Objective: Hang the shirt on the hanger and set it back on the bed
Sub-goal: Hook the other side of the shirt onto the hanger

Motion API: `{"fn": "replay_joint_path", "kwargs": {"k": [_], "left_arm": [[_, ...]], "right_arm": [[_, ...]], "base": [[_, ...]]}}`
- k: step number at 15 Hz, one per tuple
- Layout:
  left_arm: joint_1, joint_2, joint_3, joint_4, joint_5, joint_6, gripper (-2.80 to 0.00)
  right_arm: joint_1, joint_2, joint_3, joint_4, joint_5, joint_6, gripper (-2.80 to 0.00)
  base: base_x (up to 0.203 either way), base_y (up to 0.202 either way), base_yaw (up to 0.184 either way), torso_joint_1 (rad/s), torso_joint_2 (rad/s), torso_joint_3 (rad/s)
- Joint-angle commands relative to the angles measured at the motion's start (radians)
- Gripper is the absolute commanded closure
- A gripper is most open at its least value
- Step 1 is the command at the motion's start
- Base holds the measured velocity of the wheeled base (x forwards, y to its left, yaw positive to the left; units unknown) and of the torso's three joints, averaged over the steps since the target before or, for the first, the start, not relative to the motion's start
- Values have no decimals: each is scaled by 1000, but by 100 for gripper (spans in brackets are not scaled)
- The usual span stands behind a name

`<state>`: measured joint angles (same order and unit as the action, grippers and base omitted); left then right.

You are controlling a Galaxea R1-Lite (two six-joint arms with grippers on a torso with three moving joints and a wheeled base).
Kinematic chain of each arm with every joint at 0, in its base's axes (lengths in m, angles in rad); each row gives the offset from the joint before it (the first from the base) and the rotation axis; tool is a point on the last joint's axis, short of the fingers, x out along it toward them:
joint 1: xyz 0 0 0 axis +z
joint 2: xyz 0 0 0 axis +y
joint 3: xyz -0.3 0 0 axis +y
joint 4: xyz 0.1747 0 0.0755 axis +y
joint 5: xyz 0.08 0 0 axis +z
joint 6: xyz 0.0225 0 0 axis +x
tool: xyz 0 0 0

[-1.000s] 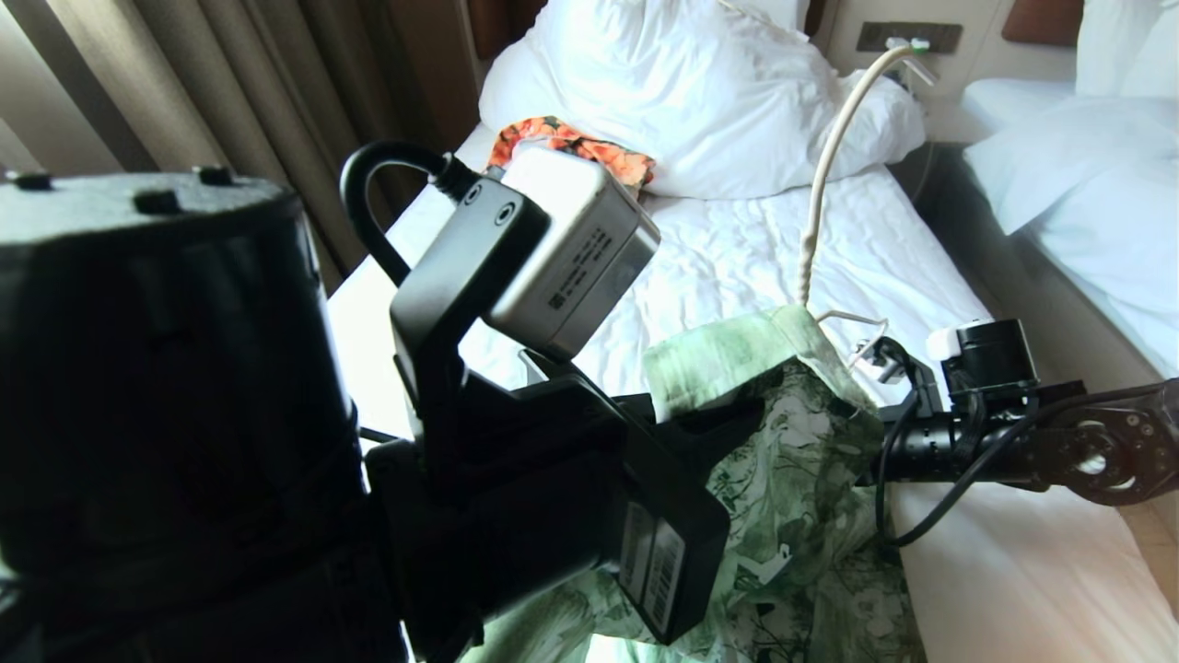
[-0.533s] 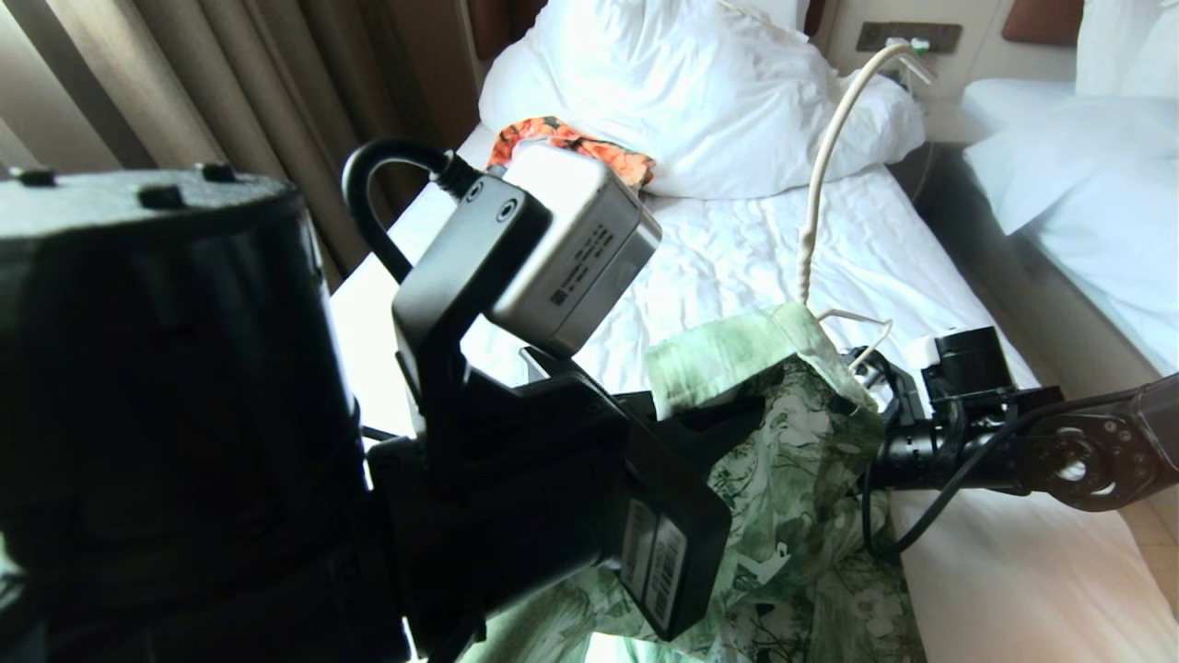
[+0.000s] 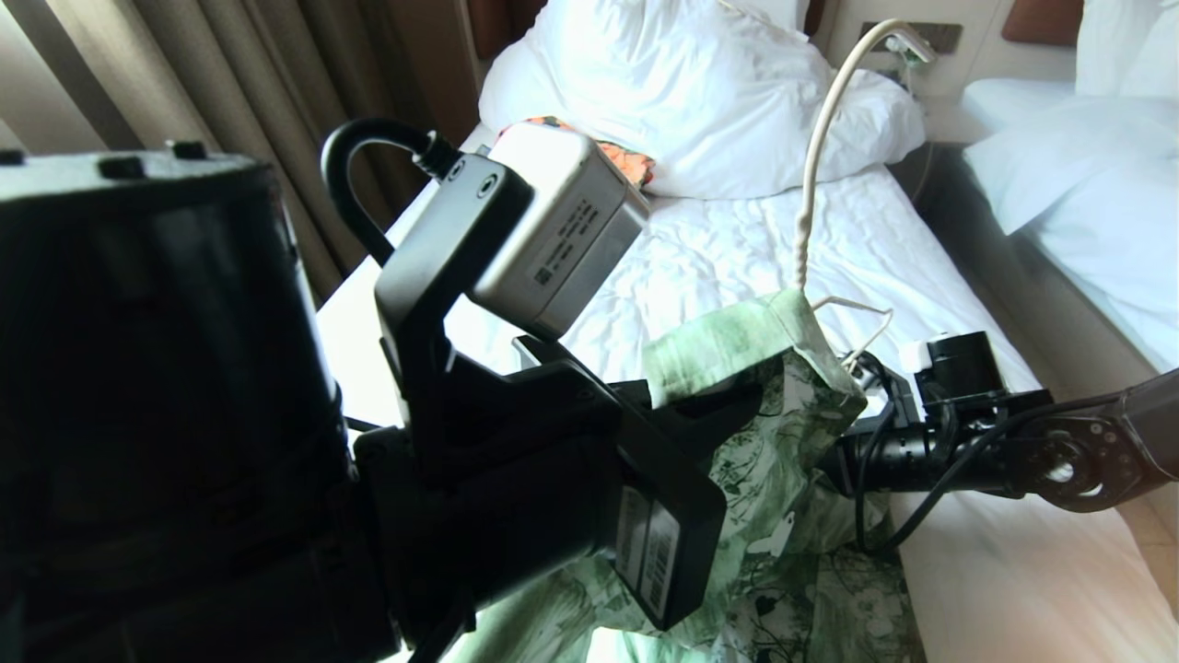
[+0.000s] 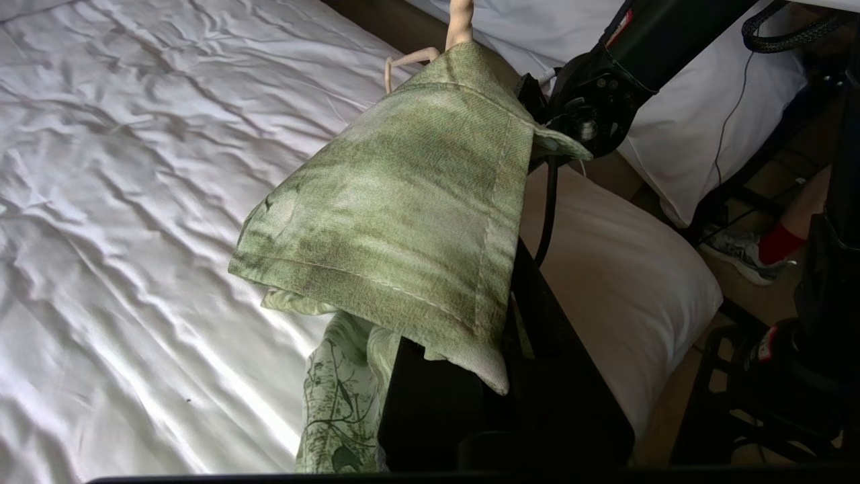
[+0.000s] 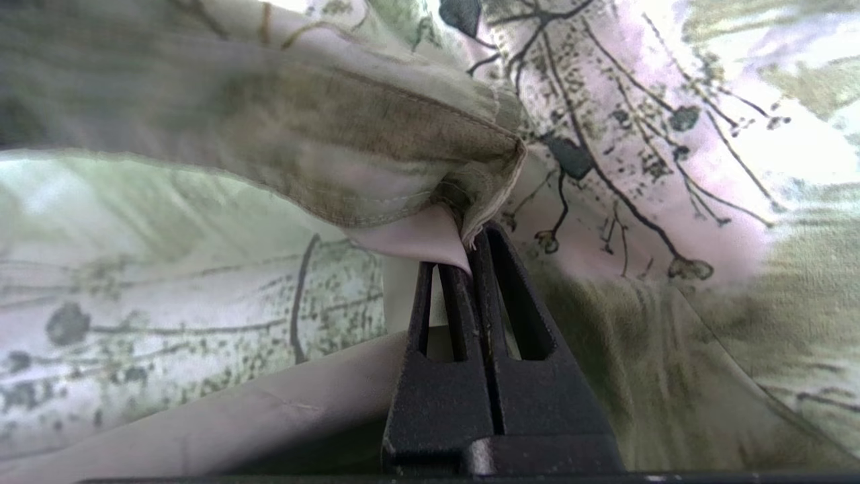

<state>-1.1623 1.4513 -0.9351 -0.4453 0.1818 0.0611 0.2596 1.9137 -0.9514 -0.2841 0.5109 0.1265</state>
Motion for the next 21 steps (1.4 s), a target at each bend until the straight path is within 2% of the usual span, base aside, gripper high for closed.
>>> {"fn": "replay_joint_path", "kwargs": {"k": [1, 4, 10, 13, 17, 21], "left_arm": [[4, -2, -1, -3, 2, 0, 0], [13, -10, 8, -3, 1, 0, 0], [55, 7, 35, -1, -2, -5, 0], [53, 15, 53, -3, -2, -4, 0], [25, 15, 47, -2, -1, -1, 0], [-7, 12, 47, -1, 5, -1, 0]], "right_arm": [[-6, -6, -9, -8, 3, 27, 0], [-48, -21, -35, -33, 2, 108, 0], [-193, -115, -35, -17, 1, 125, 0], [-242, -157, -38, -16, 3, 123, 0], [-246, -235, -83, 40, 3, 113, 0], [-246, -248, -149, 56, 0, 61, 0]], "base": [[0, 0, 0, 0, 0, 0], [0, 0, 0, 0, 0, 0], [0, 0, 0, 0, 0, 0], [0, 0, 0, 0, 0, 0], [0, 0, 0, 0, 0, 0], [0, 0, 0, 0, 0, 0]]}}
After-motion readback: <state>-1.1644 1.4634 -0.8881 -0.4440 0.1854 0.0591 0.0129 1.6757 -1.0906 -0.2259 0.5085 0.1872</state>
